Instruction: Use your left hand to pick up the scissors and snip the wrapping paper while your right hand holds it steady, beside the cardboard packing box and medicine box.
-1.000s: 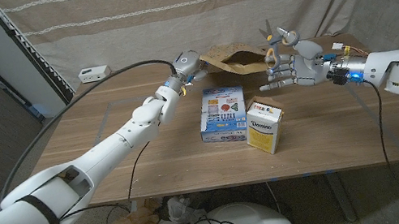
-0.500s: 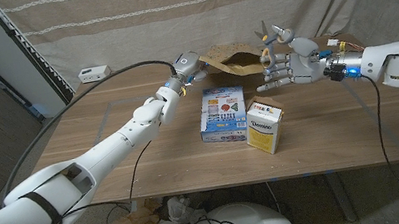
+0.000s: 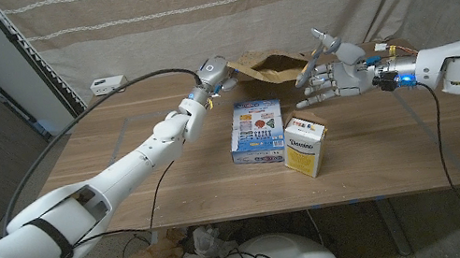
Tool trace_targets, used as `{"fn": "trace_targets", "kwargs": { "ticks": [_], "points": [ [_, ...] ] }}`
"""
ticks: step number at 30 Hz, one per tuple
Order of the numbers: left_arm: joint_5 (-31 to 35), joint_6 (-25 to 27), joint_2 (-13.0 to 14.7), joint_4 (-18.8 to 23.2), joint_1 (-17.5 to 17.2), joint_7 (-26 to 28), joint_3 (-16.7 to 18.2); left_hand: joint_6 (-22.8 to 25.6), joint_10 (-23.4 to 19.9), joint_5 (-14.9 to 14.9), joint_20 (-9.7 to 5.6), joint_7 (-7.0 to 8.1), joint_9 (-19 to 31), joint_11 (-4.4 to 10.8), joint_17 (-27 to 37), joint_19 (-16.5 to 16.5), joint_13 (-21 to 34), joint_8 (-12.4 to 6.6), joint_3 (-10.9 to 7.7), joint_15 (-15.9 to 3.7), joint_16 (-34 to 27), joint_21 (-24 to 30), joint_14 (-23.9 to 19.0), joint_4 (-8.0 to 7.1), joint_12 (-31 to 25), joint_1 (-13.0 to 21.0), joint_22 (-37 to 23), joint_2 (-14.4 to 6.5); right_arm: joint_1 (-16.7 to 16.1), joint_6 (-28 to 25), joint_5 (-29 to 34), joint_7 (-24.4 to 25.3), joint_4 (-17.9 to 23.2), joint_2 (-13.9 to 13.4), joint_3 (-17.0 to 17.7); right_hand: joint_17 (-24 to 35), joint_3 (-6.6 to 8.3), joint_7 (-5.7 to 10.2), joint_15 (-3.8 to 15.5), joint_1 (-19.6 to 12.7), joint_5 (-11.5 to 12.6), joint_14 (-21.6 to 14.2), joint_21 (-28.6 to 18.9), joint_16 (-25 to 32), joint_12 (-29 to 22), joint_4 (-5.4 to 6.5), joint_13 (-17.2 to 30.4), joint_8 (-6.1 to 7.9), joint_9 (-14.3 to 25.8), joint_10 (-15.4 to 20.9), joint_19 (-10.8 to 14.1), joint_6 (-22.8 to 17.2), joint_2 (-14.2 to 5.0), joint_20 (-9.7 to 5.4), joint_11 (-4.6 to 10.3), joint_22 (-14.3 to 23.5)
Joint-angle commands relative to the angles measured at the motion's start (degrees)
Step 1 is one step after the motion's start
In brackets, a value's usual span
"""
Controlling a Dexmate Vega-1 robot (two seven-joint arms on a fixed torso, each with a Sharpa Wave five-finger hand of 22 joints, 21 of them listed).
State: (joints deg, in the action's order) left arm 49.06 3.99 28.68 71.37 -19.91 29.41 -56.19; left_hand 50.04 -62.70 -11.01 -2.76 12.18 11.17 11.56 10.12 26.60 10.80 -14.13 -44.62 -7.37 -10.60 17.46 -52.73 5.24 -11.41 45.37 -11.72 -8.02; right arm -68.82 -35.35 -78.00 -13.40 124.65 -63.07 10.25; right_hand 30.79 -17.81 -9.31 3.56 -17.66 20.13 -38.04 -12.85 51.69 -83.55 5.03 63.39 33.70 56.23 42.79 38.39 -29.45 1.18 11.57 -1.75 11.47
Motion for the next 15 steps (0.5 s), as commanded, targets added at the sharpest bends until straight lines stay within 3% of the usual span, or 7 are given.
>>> {"fn": "trace_targets", "kwargs": {
  "ticks": [1, 15],
  "points": [
    [-0.11, -0.05, 0.12, -0.17, 0.41, 1.05, -0.29, 0.4, 0.24, 0.08, -3.94, 0.02, 0.15, -0.01, 0.22, 0.55, 0.14, 0.29, -0.48, -6.27, 0.14, 0.24, 0.02, 0.28, 0.1, 0.01, -0.05, -0.69, -0.23, -0.85, -0.41, -0.3, -0.12, -0.28, 0.61, 0.31, -0.24, -2.56, 3.55, 0.1, -0.22, 0.21, 0.36, -0.09, -0.24, -0.08, 0.02, -0.27, 0.22, -0.16, 0.36, 0.03, -0.06, -0.16, -0.01, 0.1],
    [0.42, 1.67, 1.6, 2.96, -1.17, 0.53, 0.4, 0.32, 0.27, 0.13, -4.05, 0.02, 0.17, -0.04, 0.24, 0.4, 0.15, 0.6, -1.03, -6.3, 0.12, 0.34, 0.18, 0.77, 0.07, -0.71, -0.04, -0.78, 0.37, -0.49, 0.14, -0.25, 0.34, -0.24, 0.17, 0.36, -0.03, -2.55, 4.11, -0.43, -0.22, -0.51, 0.34, 0.01, -0.58, -0.43, 0.23, -0.35, 0.78, 0.82, 0.55, -1.1, -0.11, -0.16, 0.4, 0.1]
  ]
}}
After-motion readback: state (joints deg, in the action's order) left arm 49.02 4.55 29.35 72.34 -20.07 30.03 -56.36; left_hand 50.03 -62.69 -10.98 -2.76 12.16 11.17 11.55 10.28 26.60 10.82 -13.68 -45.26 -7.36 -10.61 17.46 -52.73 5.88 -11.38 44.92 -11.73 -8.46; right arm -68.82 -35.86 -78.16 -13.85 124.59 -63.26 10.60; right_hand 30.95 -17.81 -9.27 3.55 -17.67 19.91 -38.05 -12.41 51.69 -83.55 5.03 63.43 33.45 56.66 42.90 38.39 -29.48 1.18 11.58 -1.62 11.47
